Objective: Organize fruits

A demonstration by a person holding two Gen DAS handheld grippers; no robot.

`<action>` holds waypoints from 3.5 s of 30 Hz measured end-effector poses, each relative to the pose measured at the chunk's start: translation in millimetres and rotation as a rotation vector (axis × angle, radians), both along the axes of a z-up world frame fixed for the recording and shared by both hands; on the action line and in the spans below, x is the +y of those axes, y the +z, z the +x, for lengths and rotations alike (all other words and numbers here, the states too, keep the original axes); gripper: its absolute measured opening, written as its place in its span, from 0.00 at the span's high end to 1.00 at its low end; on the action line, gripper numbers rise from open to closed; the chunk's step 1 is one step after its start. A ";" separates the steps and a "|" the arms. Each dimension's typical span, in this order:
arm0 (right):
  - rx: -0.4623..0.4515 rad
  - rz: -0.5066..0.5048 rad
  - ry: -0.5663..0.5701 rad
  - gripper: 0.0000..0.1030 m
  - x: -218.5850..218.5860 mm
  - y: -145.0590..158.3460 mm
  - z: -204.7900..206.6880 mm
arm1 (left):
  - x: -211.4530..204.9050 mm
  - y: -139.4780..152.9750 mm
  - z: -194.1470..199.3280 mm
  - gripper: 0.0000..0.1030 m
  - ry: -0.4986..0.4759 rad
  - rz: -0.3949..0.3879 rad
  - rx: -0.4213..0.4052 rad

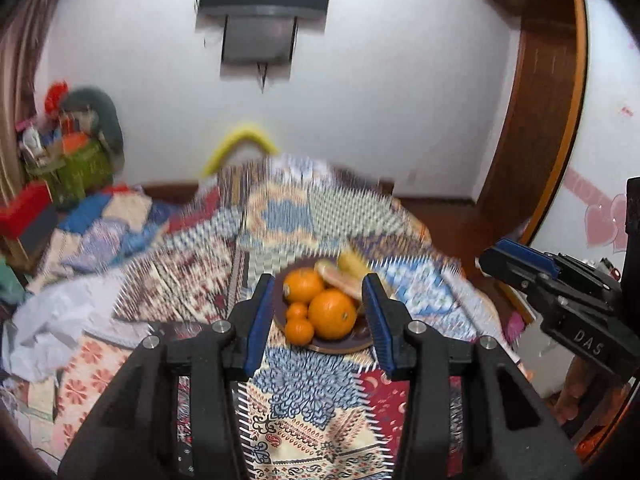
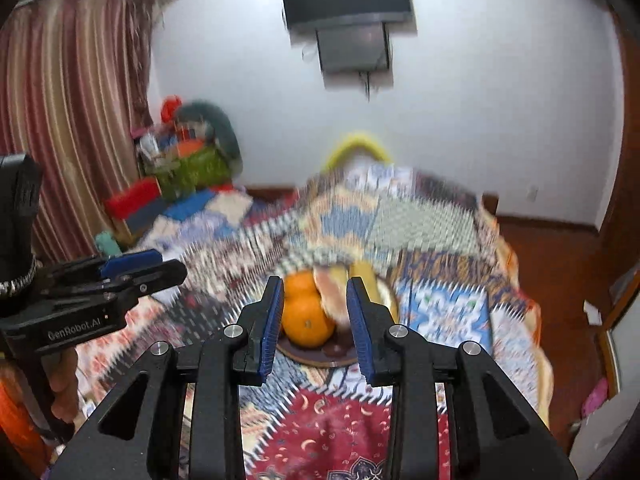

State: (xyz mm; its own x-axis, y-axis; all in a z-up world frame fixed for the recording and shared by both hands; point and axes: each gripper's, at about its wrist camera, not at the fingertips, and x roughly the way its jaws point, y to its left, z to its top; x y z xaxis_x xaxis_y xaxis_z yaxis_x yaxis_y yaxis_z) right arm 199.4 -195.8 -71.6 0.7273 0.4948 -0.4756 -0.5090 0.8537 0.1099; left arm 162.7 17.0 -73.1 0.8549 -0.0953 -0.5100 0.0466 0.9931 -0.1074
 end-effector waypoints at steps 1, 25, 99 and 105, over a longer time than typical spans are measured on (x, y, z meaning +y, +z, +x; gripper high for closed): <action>-0.027 0.017 -0.004 0.71 -4.3 9.7 -7.7 | -3.0 9.2 -9.3 0.57 0.002 0.006 -0.032; -0.348 0.144 -0.080 0.15 -28.9 75.6 -101.3 | -19.2 80.0 -114.6 0.03 0.073 0.028 -0.343; -0.345 0.125 -0.137 0.00 -38.0 76.4 -116.4 | -20.6 68.7 -106.9 0.00 0.051 0.031 -0.309; -0.348 0.125 -0.140 0.00 -37.3 76.6 -116.8 | -19.7 67.9 -105.8 0.00 0.054 0.027 -0.308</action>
State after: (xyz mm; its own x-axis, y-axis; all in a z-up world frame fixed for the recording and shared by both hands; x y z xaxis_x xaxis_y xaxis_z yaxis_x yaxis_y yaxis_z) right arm 82.5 -233.1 5.0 0.8992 0.4175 -0.1312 -0.4133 0.9087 0.0585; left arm 56.9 -2.7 -5.2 0.9729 -0.0357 -0.2284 0.0202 0.9973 -0.0699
